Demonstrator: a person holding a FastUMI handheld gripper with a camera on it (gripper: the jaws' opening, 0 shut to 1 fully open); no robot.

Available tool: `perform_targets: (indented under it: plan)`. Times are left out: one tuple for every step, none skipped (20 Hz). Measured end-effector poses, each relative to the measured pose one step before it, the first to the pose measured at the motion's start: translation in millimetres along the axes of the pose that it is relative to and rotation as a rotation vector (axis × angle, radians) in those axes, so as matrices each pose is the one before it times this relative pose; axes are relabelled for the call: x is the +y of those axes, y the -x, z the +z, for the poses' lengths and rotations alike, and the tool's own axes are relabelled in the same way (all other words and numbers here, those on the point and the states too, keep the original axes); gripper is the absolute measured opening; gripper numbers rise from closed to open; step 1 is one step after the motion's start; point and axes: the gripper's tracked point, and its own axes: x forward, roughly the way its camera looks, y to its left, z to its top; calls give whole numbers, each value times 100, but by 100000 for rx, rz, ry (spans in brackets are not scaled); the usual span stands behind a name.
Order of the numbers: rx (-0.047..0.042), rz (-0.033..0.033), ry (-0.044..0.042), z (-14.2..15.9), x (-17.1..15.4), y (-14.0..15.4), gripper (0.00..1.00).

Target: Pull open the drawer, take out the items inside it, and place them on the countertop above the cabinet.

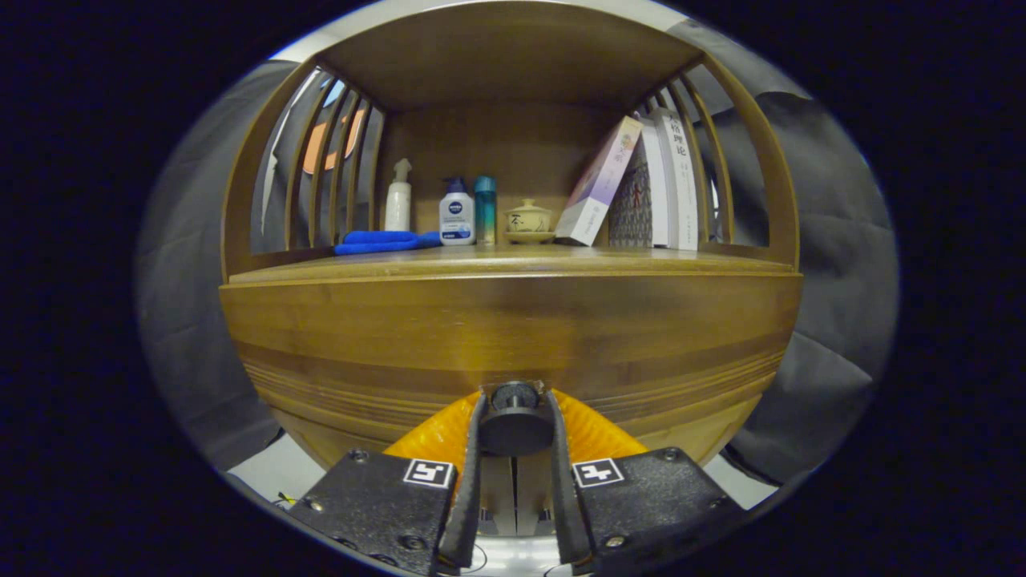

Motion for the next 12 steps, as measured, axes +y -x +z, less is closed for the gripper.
perform_targets:
  plan:
    - [837,231,-24,-18,-33,88,41]
    - [819,-270,-201,-9,-20,349,39]
    - [309,-469,249,-28,-44,354,39]
    - [25,-455,295,-42,-53,478,38]
    - [101,-186,23,-111,27,571,38]
    - [309,10,-147,-143,5,599,38]
    - [148,83,-511,-209,26,664,38]
    - [305,196,-121,-194,2,692,38]
    - [171,96,-51,-244,-119,664,38]
    - [-202,37,5,-180,-40,769,38]
    - [-409,65,131,-274,-82,789,38]
    - [-109,117,-26,-234,-50,644,38]
